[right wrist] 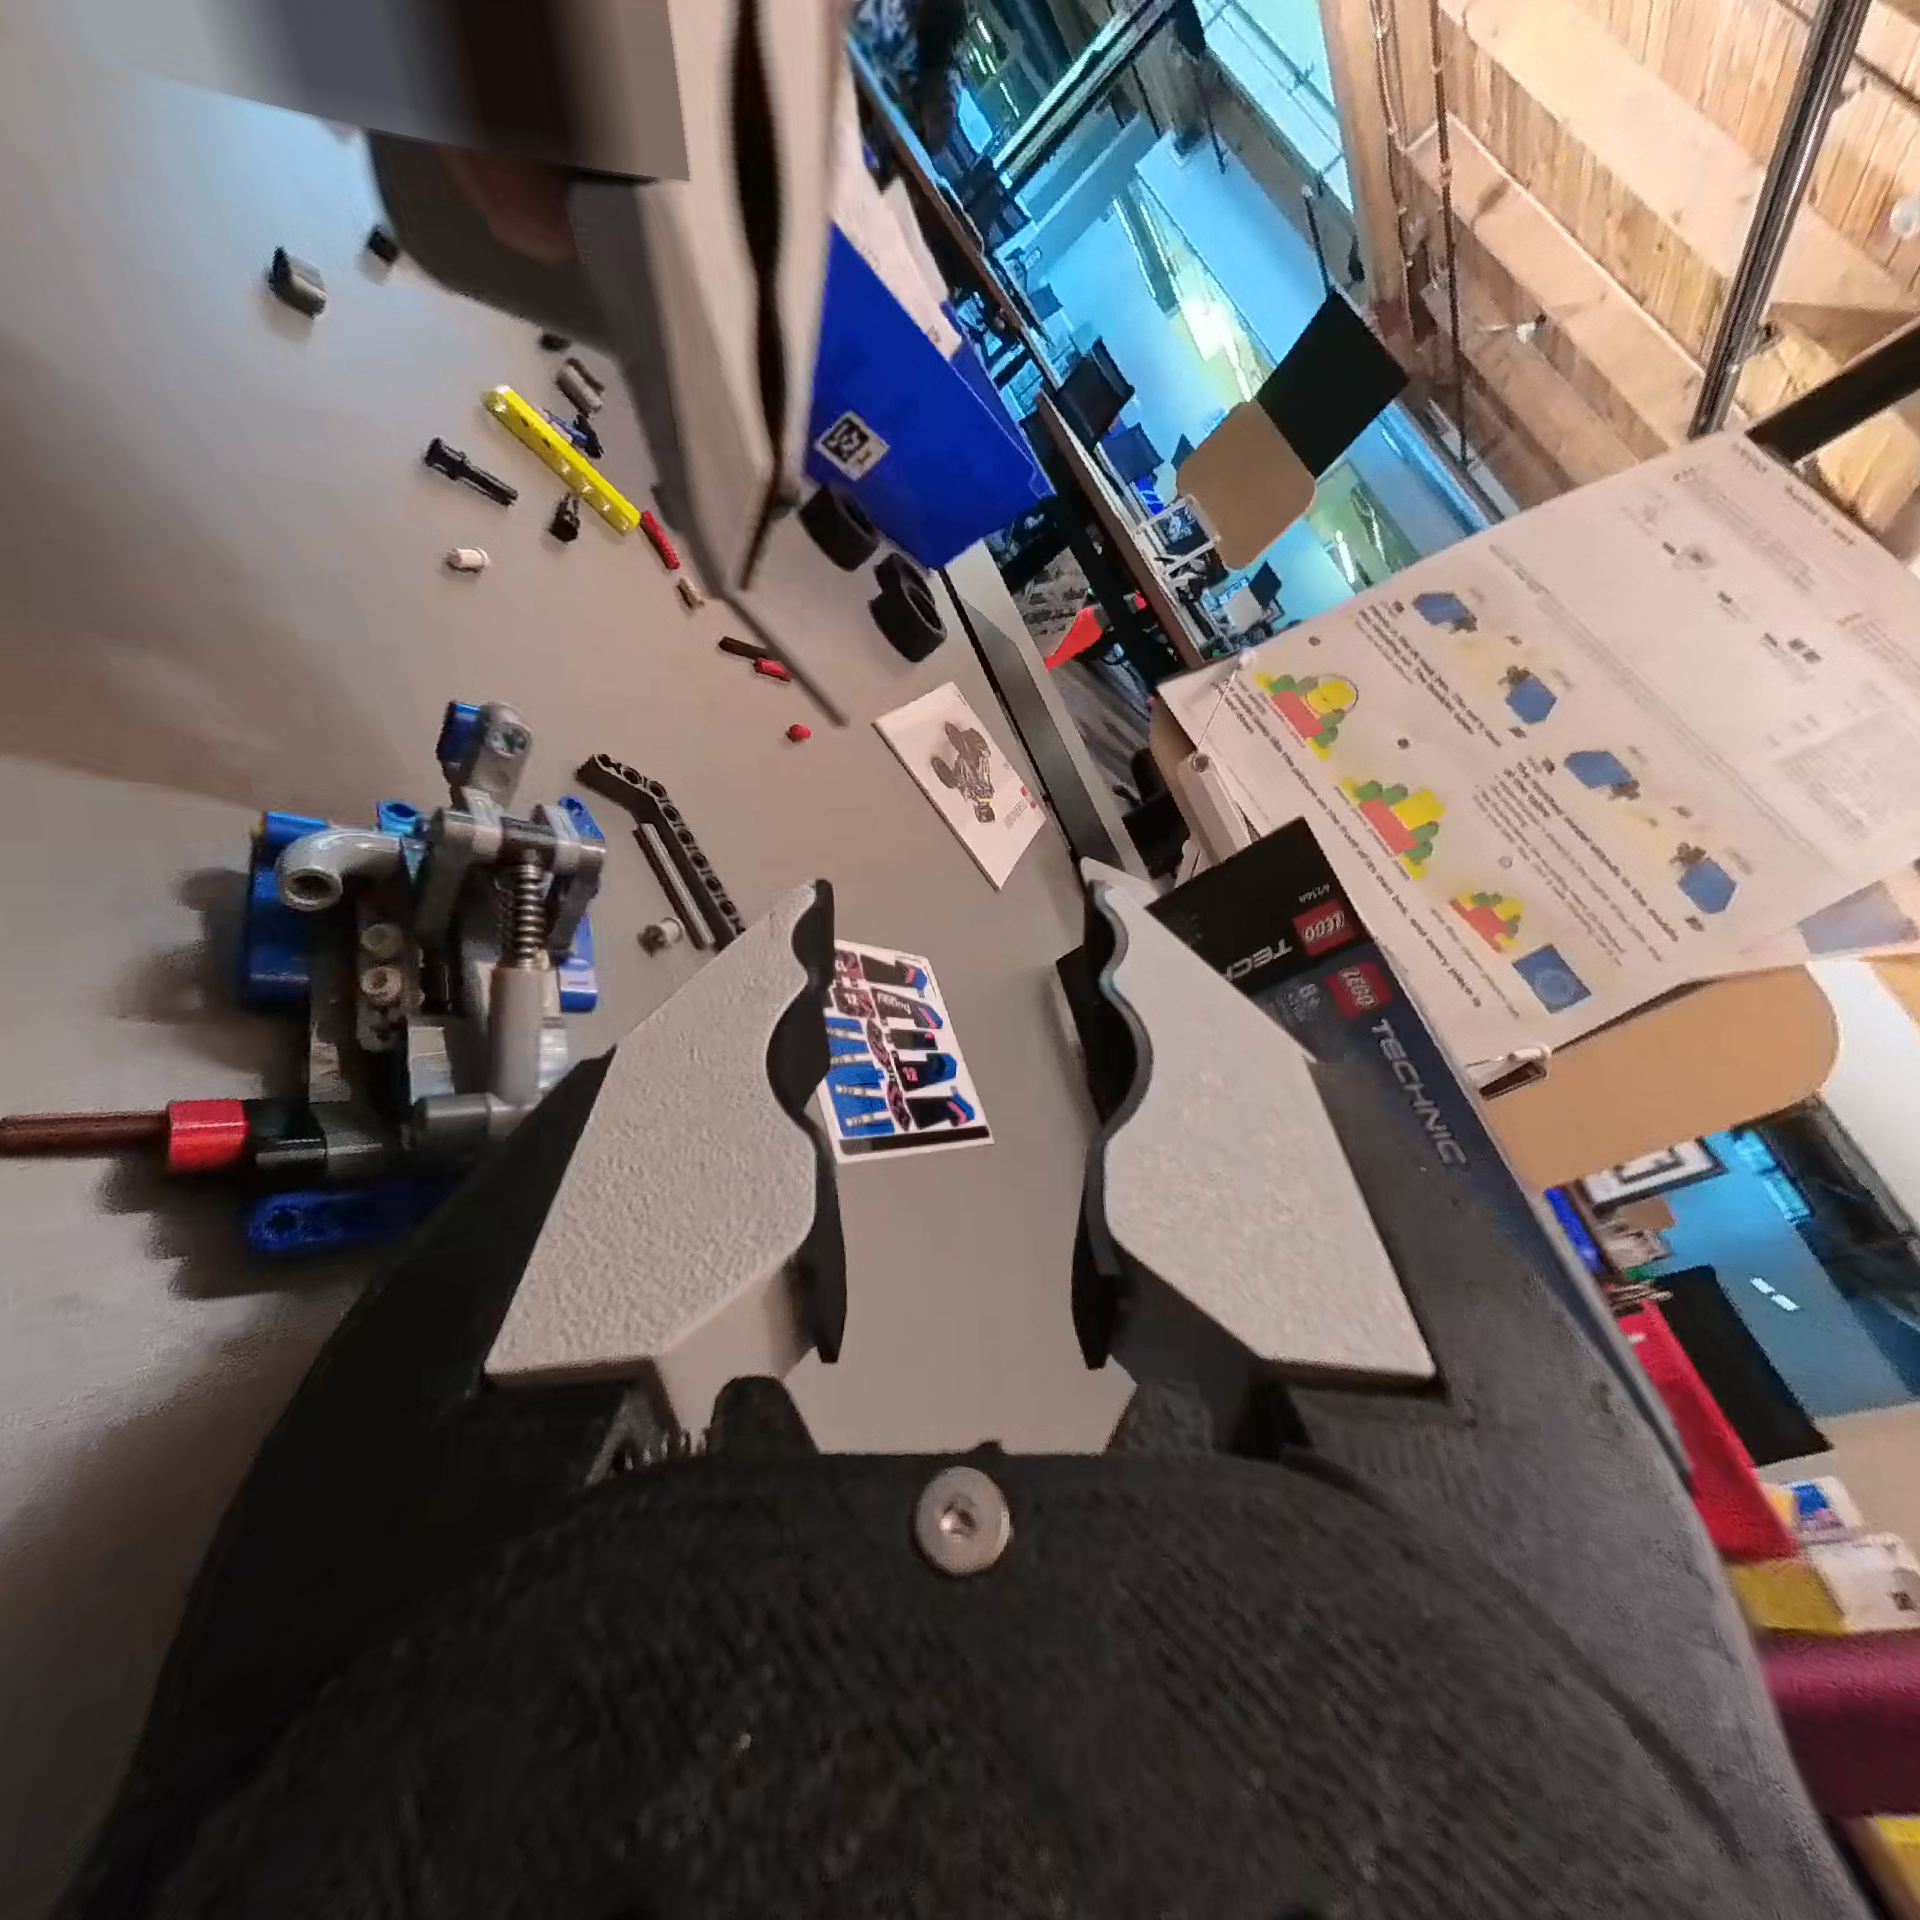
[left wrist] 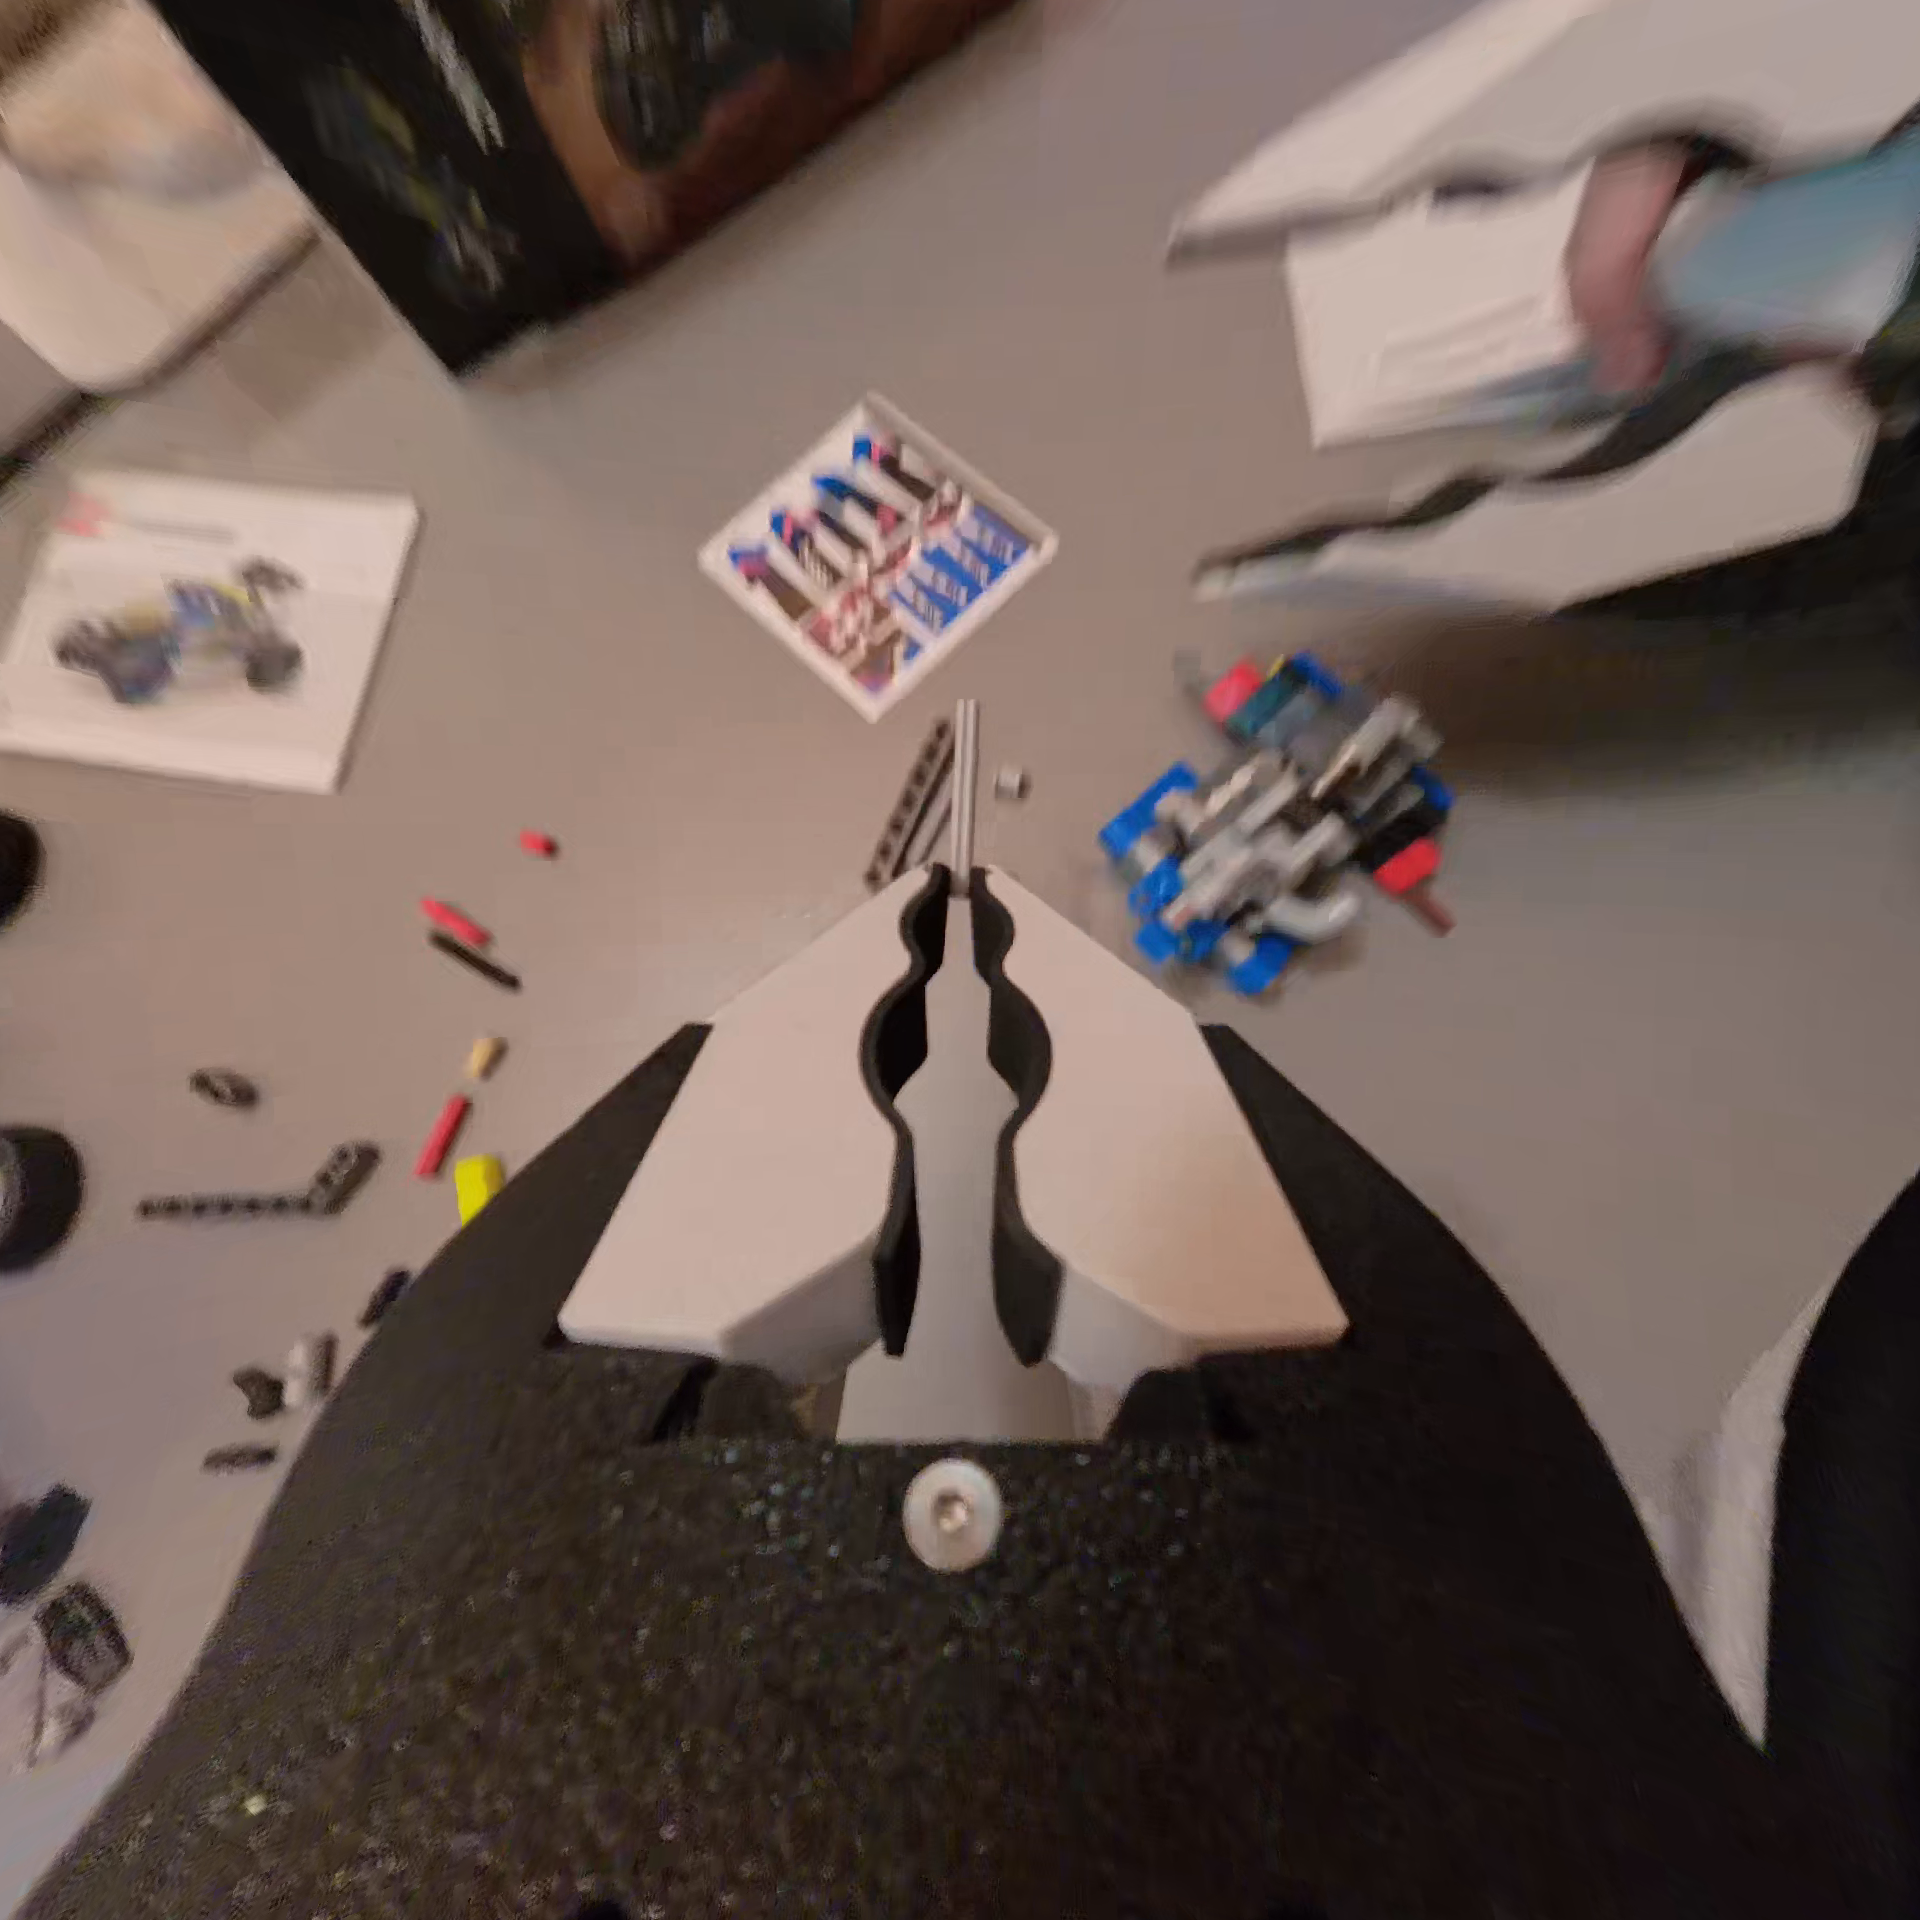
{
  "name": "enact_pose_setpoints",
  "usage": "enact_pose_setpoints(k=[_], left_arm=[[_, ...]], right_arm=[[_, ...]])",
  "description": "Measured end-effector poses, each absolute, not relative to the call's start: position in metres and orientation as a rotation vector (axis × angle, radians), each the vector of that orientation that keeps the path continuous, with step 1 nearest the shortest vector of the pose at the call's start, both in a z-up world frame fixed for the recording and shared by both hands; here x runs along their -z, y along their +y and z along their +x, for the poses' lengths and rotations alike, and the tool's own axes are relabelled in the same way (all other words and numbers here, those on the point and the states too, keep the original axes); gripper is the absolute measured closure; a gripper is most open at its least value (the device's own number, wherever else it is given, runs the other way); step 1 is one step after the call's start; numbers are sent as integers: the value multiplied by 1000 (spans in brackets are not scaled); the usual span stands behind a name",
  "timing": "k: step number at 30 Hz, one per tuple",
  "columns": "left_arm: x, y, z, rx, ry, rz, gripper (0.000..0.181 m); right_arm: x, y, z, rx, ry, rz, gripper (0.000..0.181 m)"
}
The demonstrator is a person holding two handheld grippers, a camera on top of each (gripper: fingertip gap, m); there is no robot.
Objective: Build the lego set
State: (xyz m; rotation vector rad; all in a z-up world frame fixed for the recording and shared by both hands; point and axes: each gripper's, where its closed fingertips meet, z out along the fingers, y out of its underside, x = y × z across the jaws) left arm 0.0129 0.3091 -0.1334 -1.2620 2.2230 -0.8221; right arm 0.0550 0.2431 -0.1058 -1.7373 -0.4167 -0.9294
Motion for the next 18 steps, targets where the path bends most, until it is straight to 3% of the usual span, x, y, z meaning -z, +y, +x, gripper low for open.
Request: enact_pose_setpoints(k=[9, 18], left_arm=[[199, 325, -17, 738, 2338, -1378, 180], [185, 308, 12, 680, 2425, -1119, 170]], right_arm=[[102, 239, 64, 825, -275, -1722, 143], [99, 238, 64, 706, -198, -1691, 145]])
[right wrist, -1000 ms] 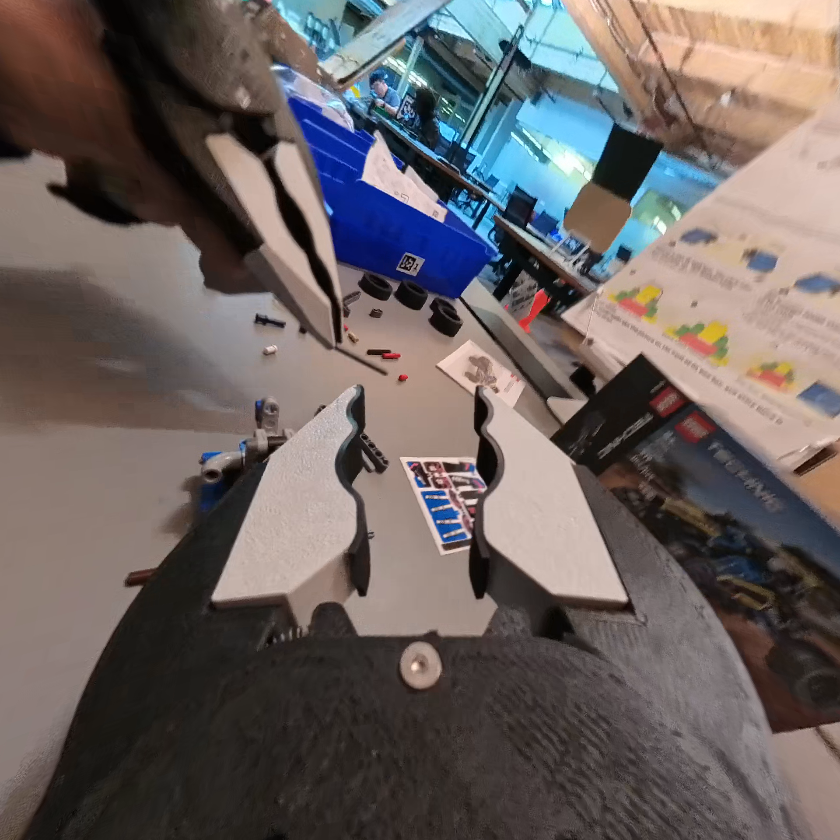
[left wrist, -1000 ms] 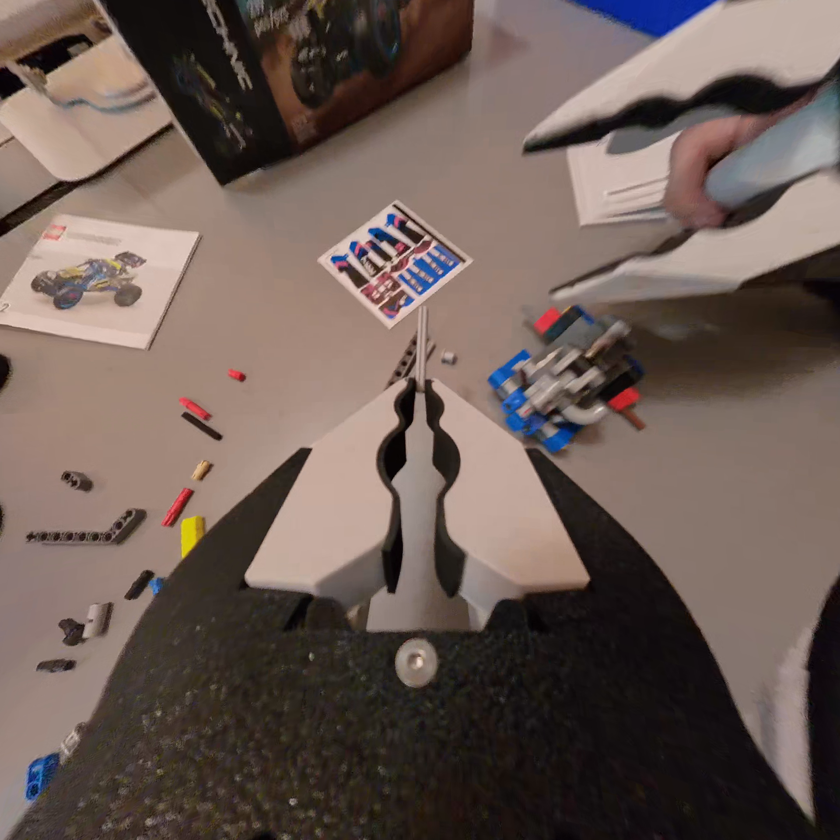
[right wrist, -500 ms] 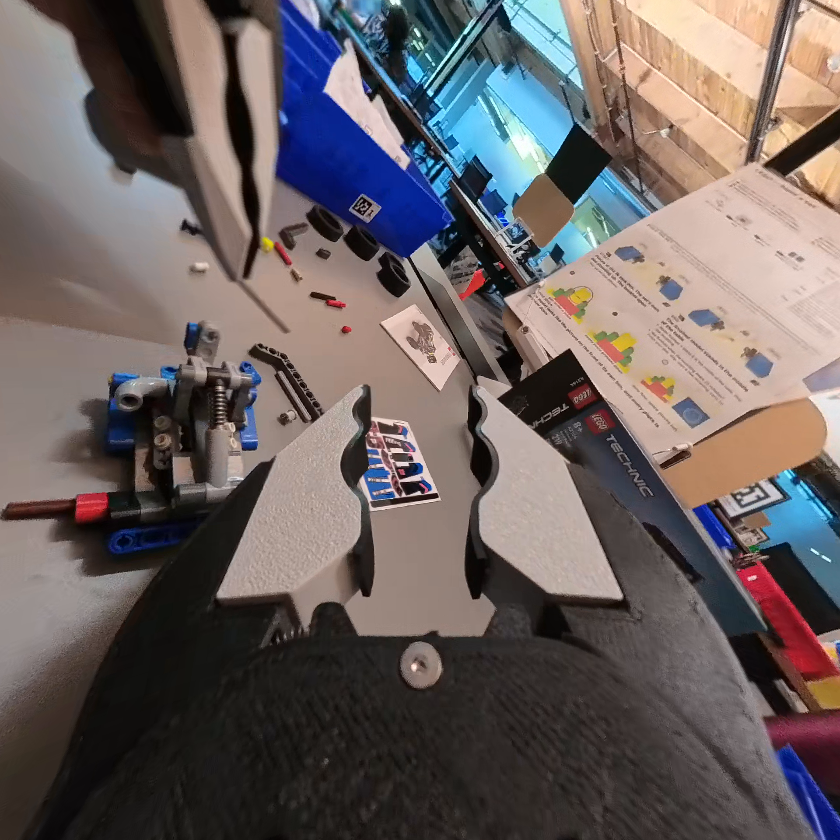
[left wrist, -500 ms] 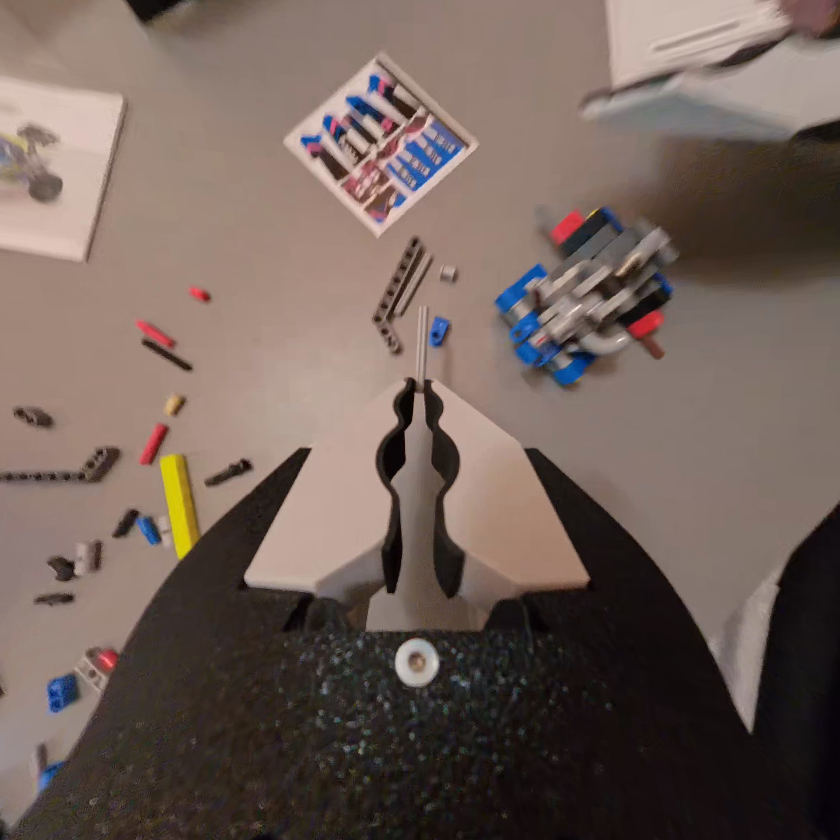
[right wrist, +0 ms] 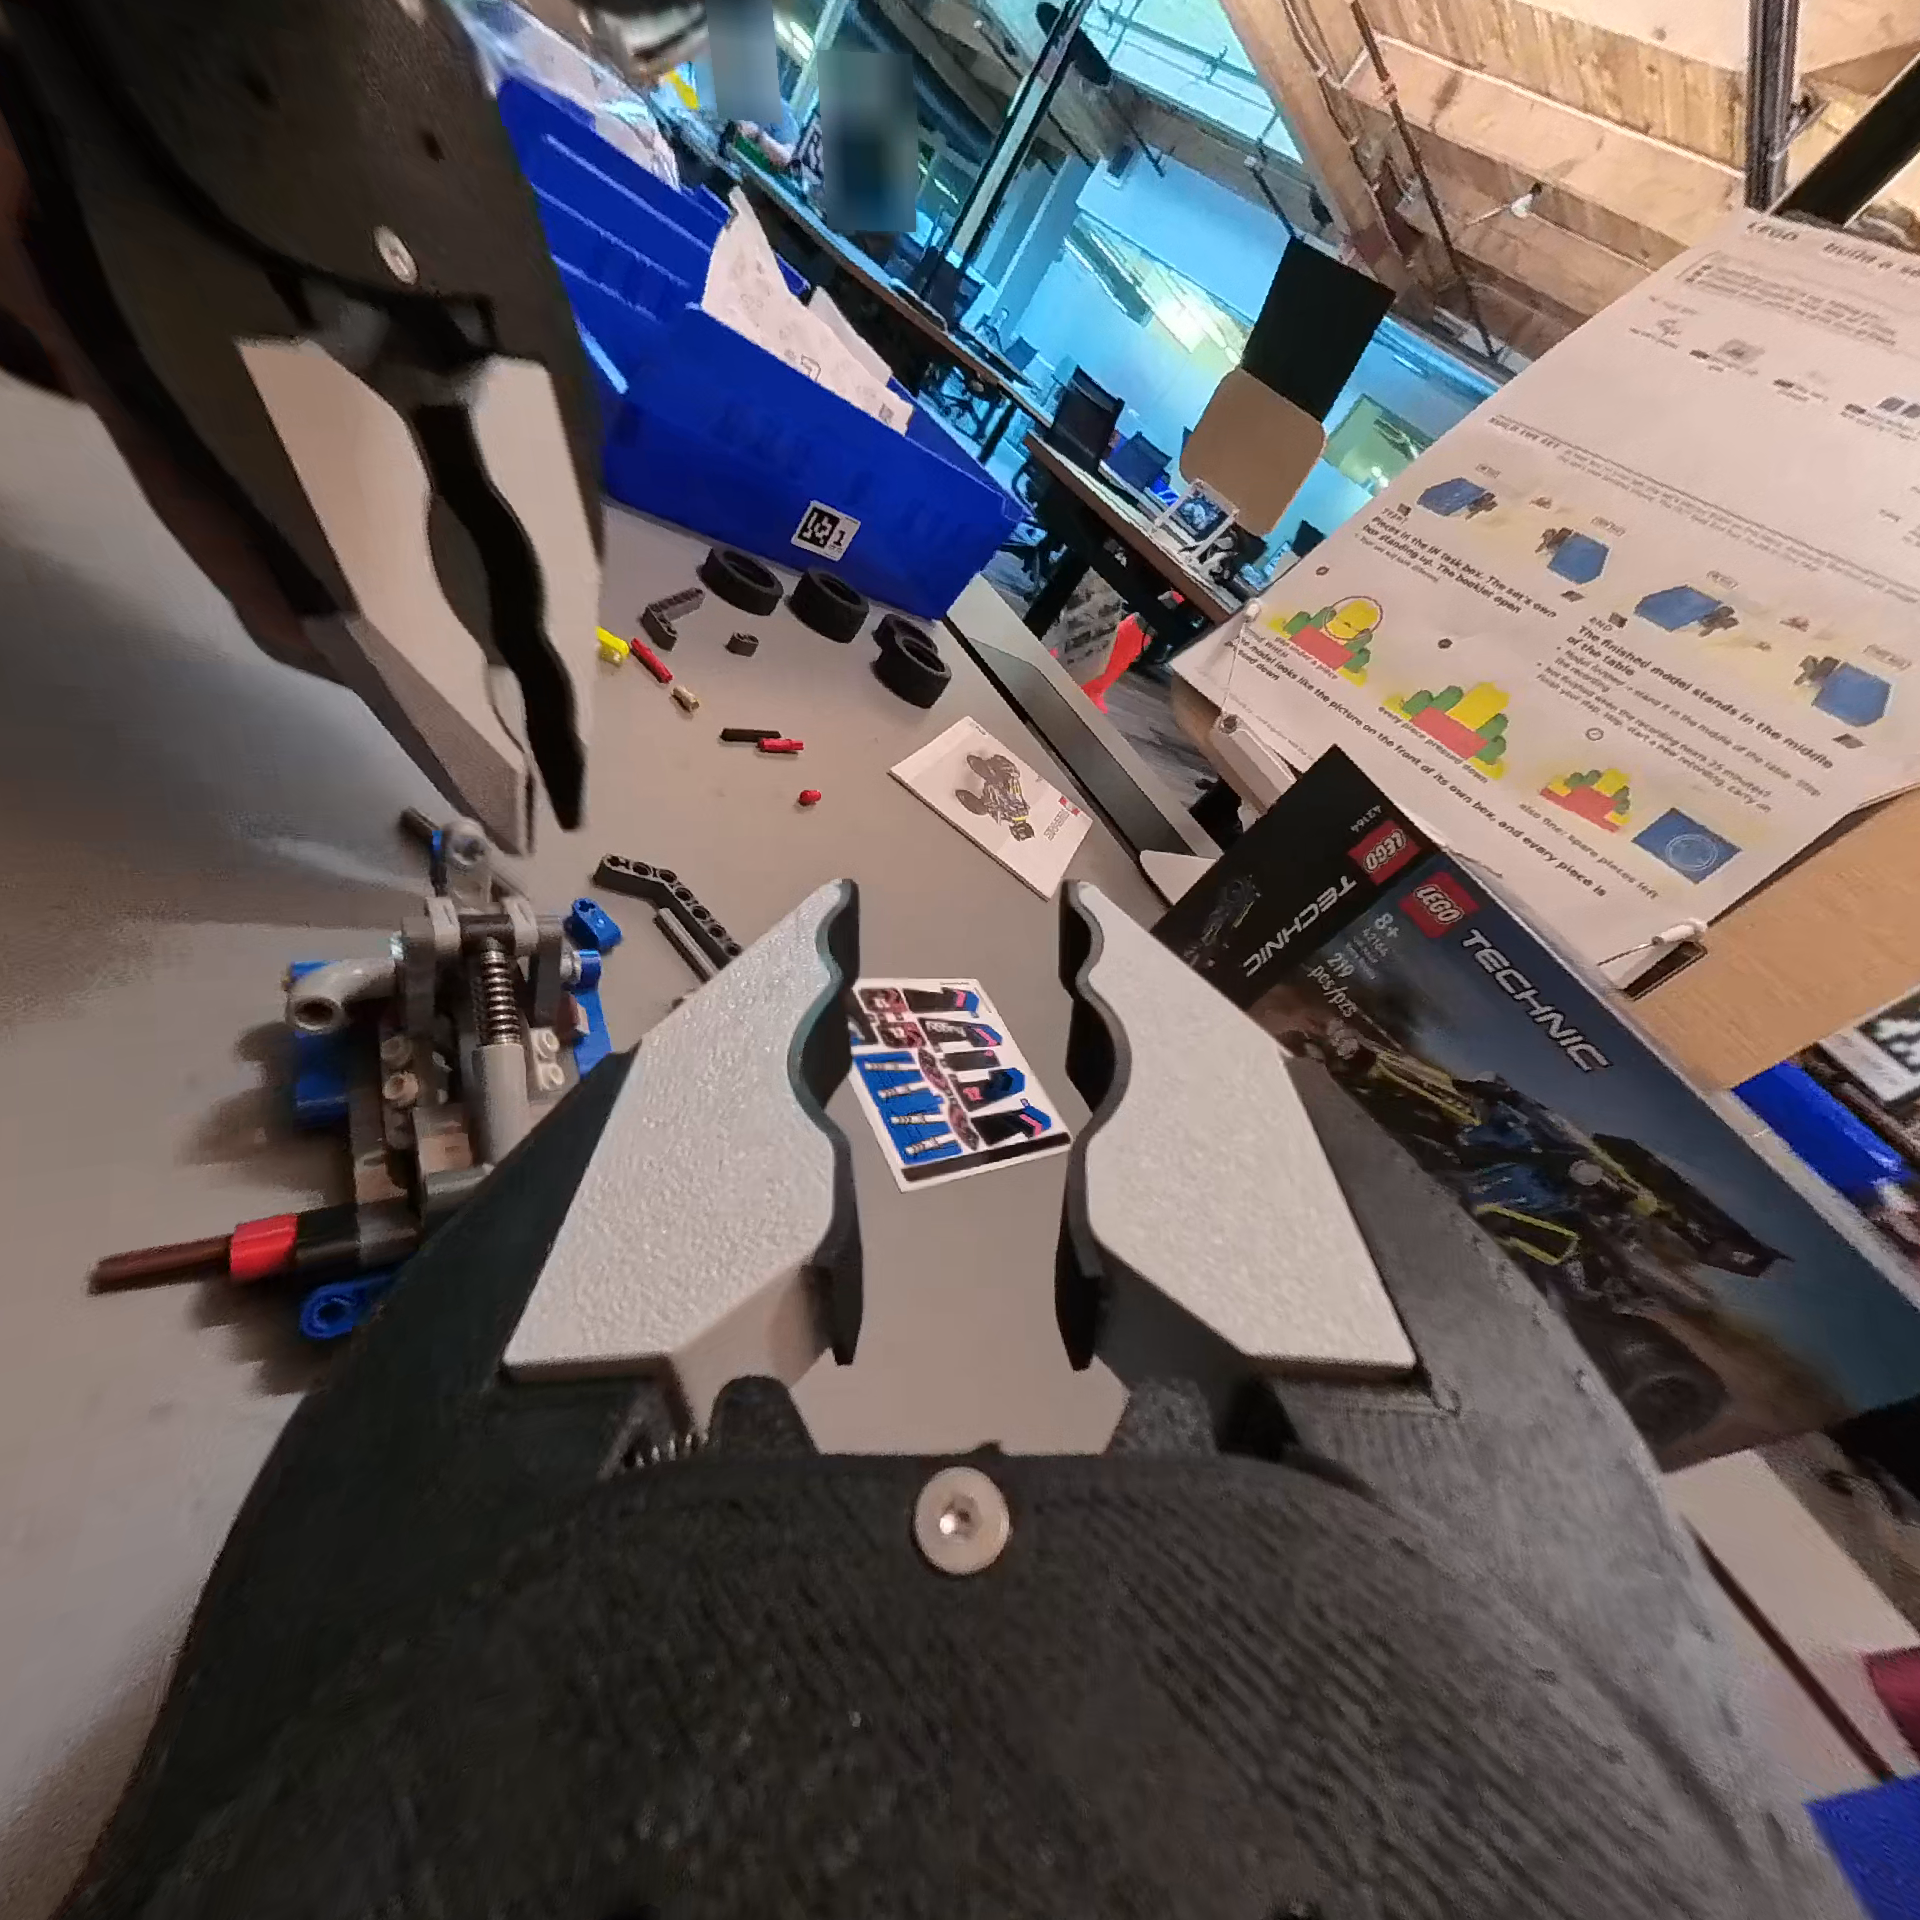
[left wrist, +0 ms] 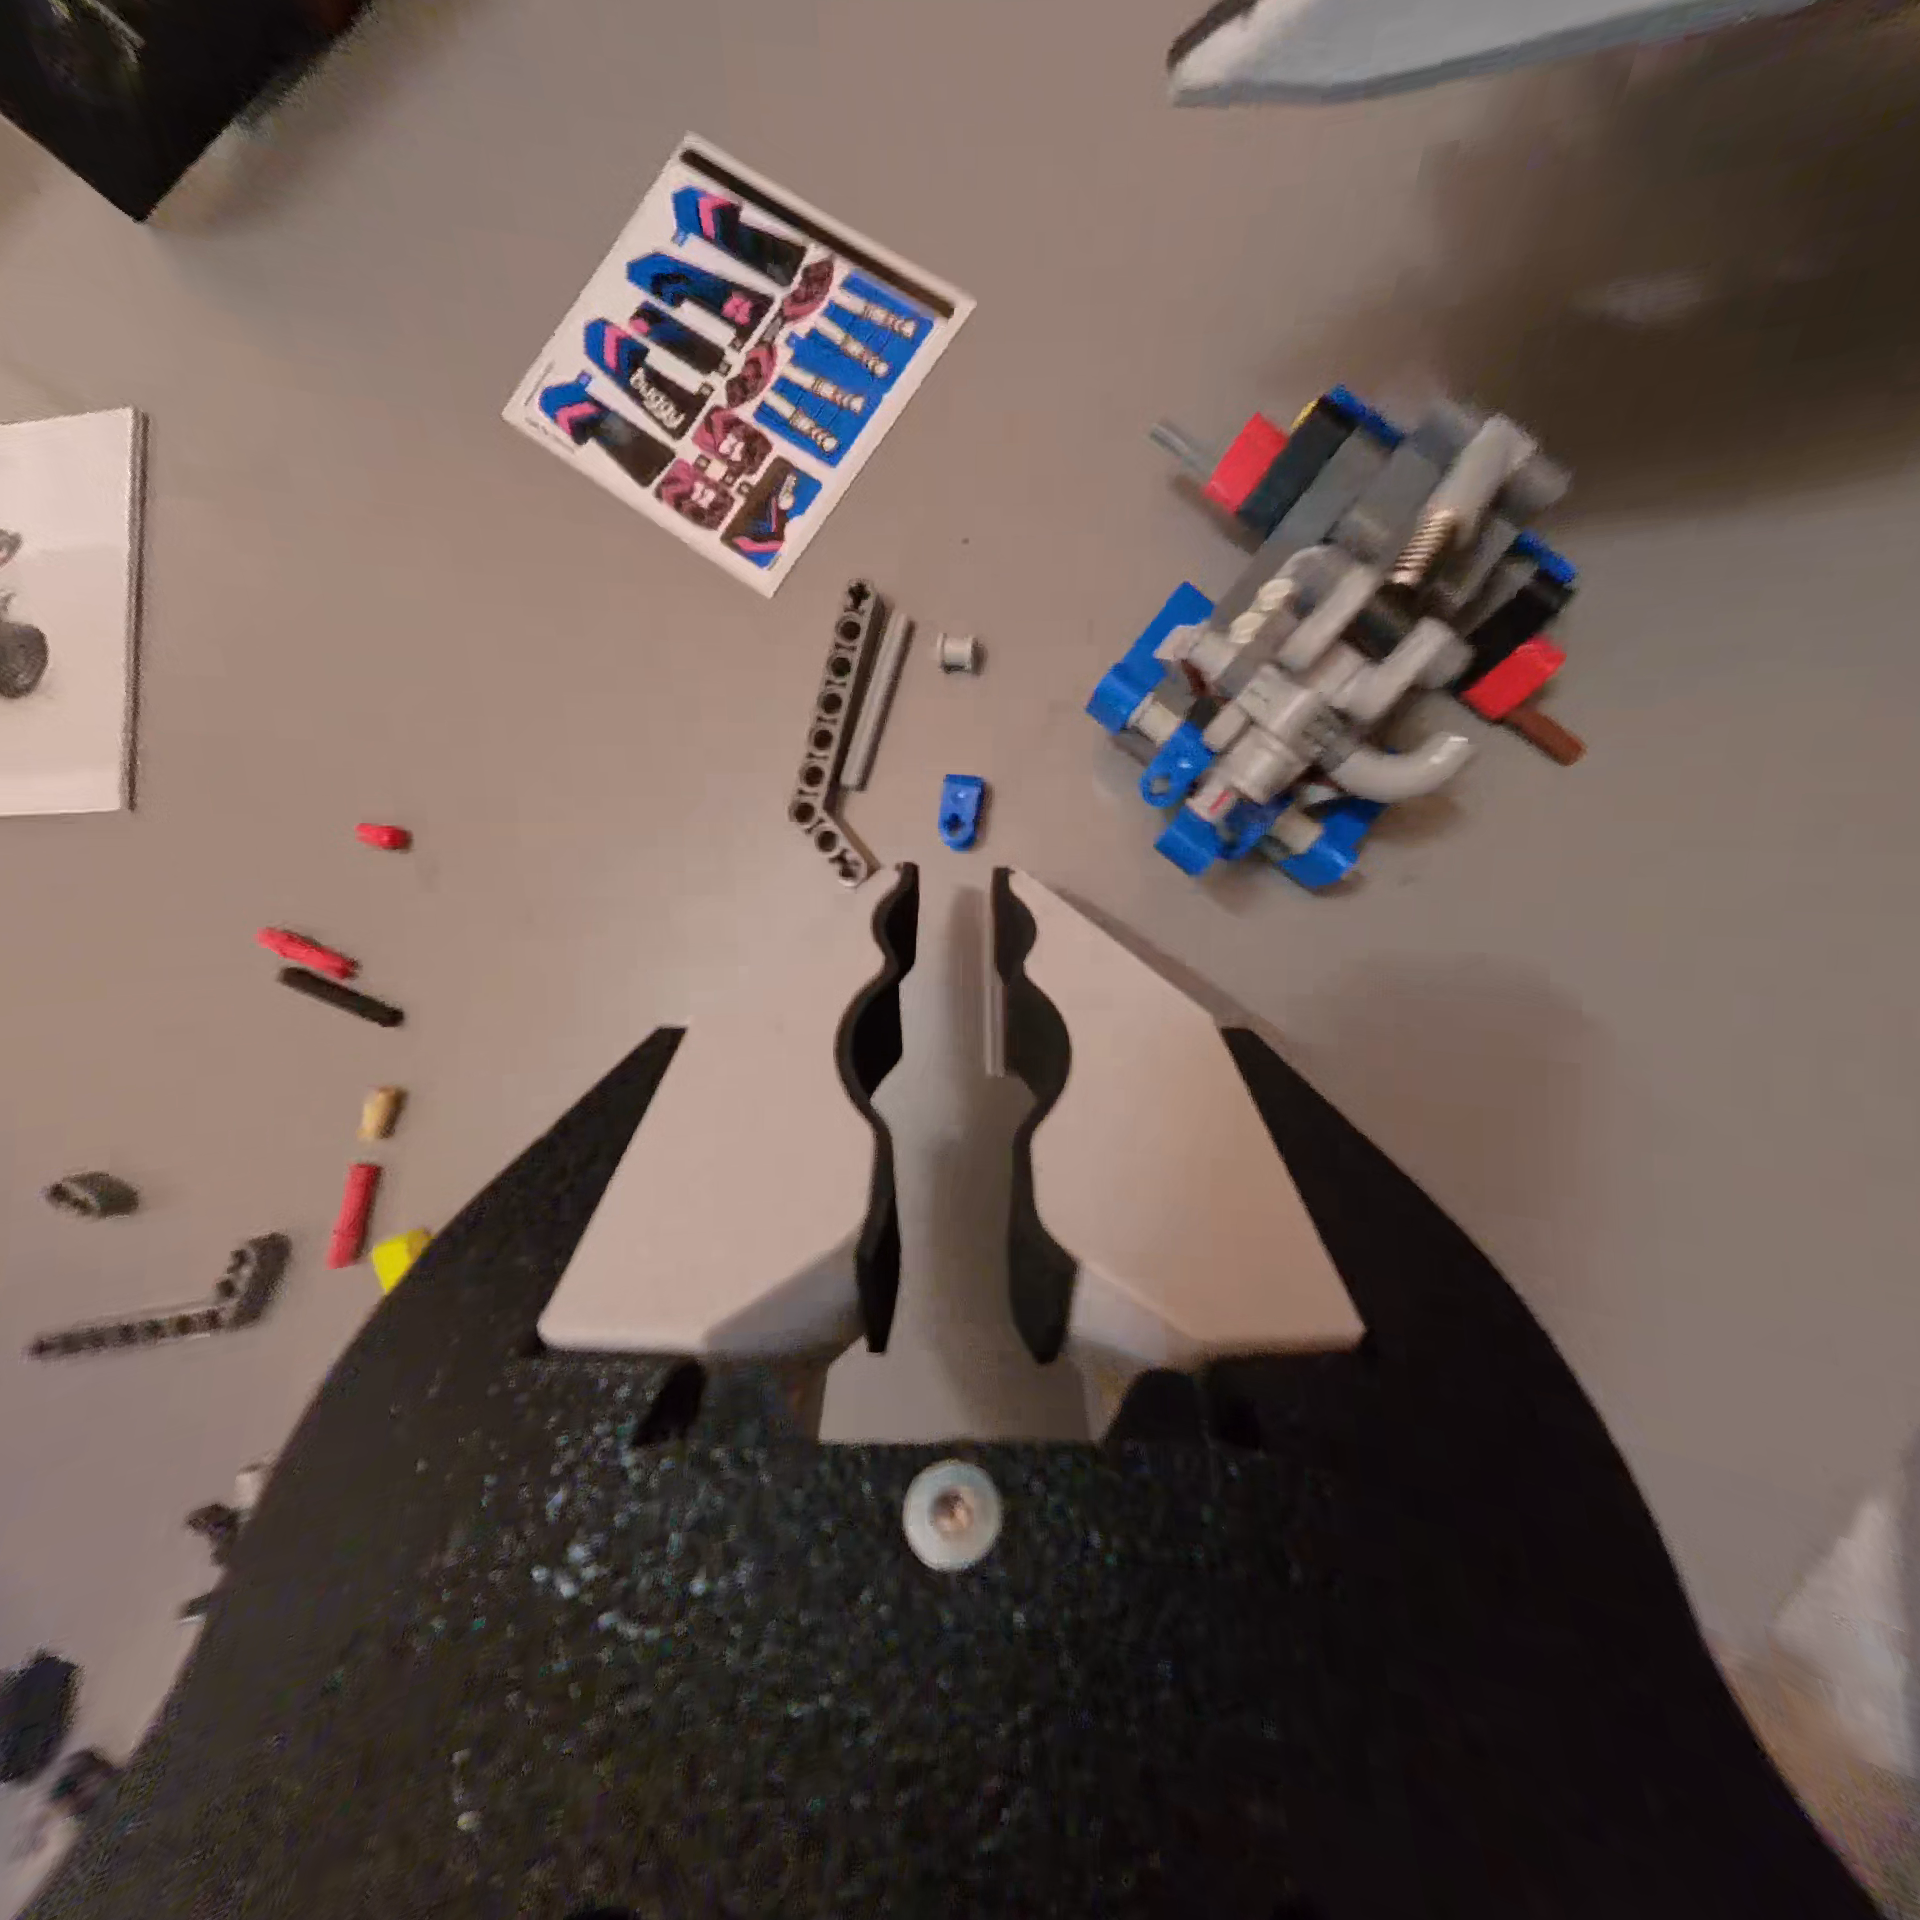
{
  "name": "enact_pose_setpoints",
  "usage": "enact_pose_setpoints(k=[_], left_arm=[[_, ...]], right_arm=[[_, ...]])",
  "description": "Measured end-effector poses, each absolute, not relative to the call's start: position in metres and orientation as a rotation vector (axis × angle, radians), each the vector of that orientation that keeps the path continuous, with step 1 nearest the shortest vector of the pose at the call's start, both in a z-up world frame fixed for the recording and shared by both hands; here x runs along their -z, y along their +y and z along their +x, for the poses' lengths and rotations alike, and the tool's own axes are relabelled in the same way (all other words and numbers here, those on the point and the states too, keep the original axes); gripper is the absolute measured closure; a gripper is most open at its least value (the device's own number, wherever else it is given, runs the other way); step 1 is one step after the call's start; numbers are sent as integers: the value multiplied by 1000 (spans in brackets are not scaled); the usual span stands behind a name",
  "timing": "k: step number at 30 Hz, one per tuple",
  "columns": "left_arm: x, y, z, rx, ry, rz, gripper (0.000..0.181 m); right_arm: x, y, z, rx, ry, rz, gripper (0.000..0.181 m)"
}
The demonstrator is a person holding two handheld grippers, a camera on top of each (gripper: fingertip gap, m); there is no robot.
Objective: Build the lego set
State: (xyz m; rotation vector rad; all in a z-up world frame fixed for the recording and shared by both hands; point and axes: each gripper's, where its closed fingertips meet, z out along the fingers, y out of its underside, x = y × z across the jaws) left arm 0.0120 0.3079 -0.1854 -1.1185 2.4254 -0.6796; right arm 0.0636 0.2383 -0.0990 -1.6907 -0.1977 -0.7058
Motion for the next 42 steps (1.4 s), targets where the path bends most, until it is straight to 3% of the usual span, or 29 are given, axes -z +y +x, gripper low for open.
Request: enact_pose_setpoints(k=[13, 18, 22, 30, 32, 33, 34, 35, 37, 42], left_arm=[[203, 320, -17, 576, 2501, -1248, 180], [167, 310, 0, 766, 2435, -1075, 180], [137, 304, 3, 791, 2446, -946, 180], [117, 296, -1, 805, 2443, -835, 180], [113, 297, -1, 868, 2415, -862, 180], [114, 305, -1, 848, 2399, -888, 180], [118, 315, -2, 803, 2383, -916, 180], [123, 325, -5, 762, 2375, -945, 180], [135, 337, -15, 753, 2380, -992, 180], [165, 345, -31, 871, 2376, -1109, 180]], right_arm=[[107, 249, 18, 429, -394, -1709, 147], [103, 248, 6, 240, -488, -1794, 159], [105, 271, 15, 212, -631, -1924, 148], [121, 294, 0, 131, -814, -1950, 179], [116, 293, 6, 194, -784, -1945, 177], [110, 290, 13, 251, -736, -1939, 167], [104, 282, 20, 277, -665, -1949, 145], [101, 270, 20, 246, -599, -1972, 138], [108, 245, 1, 75, -533, -2013, 149], [160, 223, -4, -18, -464, -2232, 156]])
